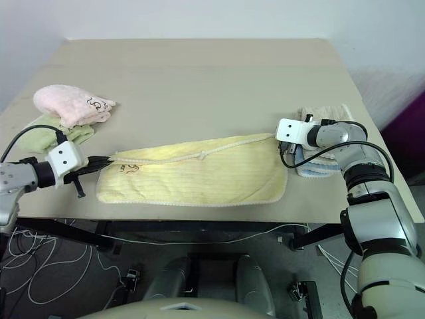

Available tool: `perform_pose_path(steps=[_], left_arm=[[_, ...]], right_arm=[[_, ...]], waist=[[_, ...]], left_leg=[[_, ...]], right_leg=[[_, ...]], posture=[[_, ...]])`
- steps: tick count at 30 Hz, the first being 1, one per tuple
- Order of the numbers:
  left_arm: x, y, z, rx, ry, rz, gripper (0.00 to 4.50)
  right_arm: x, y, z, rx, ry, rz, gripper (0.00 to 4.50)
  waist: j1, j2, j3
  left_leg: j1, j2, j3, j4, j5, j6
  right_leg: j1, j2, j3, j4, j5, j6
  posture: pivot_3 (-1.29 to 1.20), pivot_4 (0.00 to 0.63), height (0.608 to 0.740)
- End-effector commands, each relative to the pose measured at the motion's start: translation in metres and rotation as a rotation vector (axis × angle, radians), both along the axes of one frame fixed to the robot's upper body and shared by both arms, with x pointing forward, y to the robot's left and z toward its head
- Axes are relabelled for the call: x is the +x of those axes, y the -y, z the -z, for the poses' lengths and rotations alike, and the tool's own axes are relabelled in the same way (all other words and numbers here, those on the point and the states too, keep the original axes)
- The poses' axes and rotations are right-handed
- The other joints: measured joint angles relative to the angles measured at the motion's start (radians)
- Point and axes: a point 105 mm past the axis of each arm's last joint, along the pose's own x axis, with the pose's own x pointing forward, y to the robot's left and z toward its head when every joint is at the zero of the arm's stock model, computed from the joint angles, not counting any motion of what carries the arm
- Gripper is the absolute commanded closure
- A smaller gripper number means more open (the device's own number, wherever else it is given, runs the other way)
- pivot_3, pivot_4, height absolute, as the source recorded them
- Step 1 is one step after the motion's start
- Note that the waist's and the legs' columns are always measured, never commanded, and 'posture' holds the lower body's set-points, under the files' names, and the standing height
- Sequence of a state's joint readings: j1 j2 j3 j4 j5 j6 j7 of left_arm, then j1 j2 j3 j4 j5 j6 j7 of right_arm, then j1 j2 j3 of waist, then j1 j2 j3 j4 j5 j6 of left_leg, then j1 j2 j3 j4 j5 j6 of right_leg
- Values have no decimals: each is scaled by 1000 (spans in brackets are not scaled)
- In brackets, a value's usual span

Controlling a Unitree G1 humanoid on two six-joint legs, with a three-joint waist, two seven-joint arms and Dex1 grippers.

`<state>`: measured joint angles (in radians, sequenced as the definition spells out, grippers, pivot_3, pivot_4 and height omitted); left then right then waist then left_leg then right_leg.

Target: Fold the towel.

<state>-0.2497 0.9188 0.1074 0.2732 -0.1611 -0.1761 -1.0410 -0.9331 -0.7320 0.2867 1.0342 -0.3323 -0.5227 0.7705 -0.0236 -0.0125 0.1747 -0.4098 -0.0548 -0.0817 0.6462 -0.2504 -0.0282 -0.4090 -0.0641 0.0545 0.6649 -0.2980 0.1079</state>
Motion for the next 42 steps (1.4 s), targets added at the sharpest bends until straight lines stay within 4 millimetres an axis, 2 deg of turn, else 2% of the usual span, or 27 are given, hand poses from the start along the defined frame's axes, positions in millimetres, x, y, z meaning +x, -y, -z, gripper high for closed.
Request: perform_pose_path(steps=[1, 8, 11, 14, 18, 20, 25, 28, 31, 33, 35, 39, 42], left_arm=[[3, 1, -7, 3, 33, 5, 4500], [5, -2, -6, 1, 34, -5, 4500], [10, -5, -20, -113, 64, -47, 4500], [25, -16, -48, -267, 139, -137, 4500], [42, -28, -75, -325, 230, -223, 4500], [55, -34, -97, -383, 291, -262, 4500], [79, -36, -142, -471, 385, -292, 4500], [84, -38, -163, -461, 433, -292, 4500], [83, -42, -176, -459, 463, -289, 4500], [79, -47, -175, -461, 460, -284, 4500], [72, -50, -164, -444, 418, -247, 4500], [42, -51, -122, -374, 246, -137, 4500], [20, -53, -93, -338, 123, -115, 4500]], right_arm=[[0, -7, -16, 65, 44, -36, 4464], [-4, -5, -20, 91, 43, -43, 4464], [-4, -4, -32, 113, 74, -48, 4464], [-2, -2, -61, 170, 134, -41, 4464], [1, 0, -98, 236, 208, -29, 4464], [2, 0, -121, 305, 244, -23, 4464], [8, 6, -169, 396, 348, 26, 4464], [6, 12, -196, 462, 397, 45, 4464], [-2, 18, -209, 508, 401, 29, 4464], [-8, 20, -205, 515, 371, -2, 4464], [-17, 18, -188, 510, 289, -57, 4464], [-50, 6, -130, 483, 52, -161, 4464], [-79, -4, -97, 501, -113, -199, 4464]], waist=[[0, 0, 0], [0, 0, 0], [0, 0, 0], [3, 0, 0], [3, 0, 0], [3, 0, 0], [2, 0, 0], [2, 0, 0], [2, 0, 0], [1, 0, 0], [-1, 0, 0], [-16, 0, 0], [-19, 1, 0]], left_leg=[[0, 0, 0, 0, 0, 0], [0, 0, 0, 0, 0, 0], [0, 0, 0, 0, 0, 0], [0, 0, 0, 1, 0, 0], [0, 0, 0, 1, 0, 0], [0, 0, 0, 1, 0, 0], [0, -1, 0, 1, 0, 0], [0, -1, 0, 1, 0, 0], [-1, -1, 0, 1, 0, 0], [-1, -1, 0, 1, 0, 0], [-1, -1, 0, 1, 0, 0], [-1, 0, 0, 0, 0, 0], [-2, 0, 0, 2, 0, 0]], right_leg=[[0, 0, 0, 0, 0, 0], [0, 0, 0, 0, 0, 0], [0, 0, 0, 0, 0, 0], [0, 0, 0, 0, 0, 0], [0, 0, 0, 0, 0, 0], [0, 0, 0, 1, 0, 0], [0, 0, -1, 1, 0, 0], [0, 0, -1, 0, 0, 0], [0, 1, -1, 0, 0, 0], [0, 0, -1, 0, 0, 0], [-1, 1, 0, 0, 0, 0], [0, 0, 0, 1, 0, 0], [-2, 0, 0, 1, 0, 0]], posture=[[0, 150, 740], [0, 150, 740], [0, 150, 740], [0, 150, 740], [0, 150, 740], [0, 150, 740], [0, 150, 740], [0, 150, 740], [0, 150, 740], [0, 150, 740], [0, 150, 740], [0, 150, 740], [0, 150, 740]])
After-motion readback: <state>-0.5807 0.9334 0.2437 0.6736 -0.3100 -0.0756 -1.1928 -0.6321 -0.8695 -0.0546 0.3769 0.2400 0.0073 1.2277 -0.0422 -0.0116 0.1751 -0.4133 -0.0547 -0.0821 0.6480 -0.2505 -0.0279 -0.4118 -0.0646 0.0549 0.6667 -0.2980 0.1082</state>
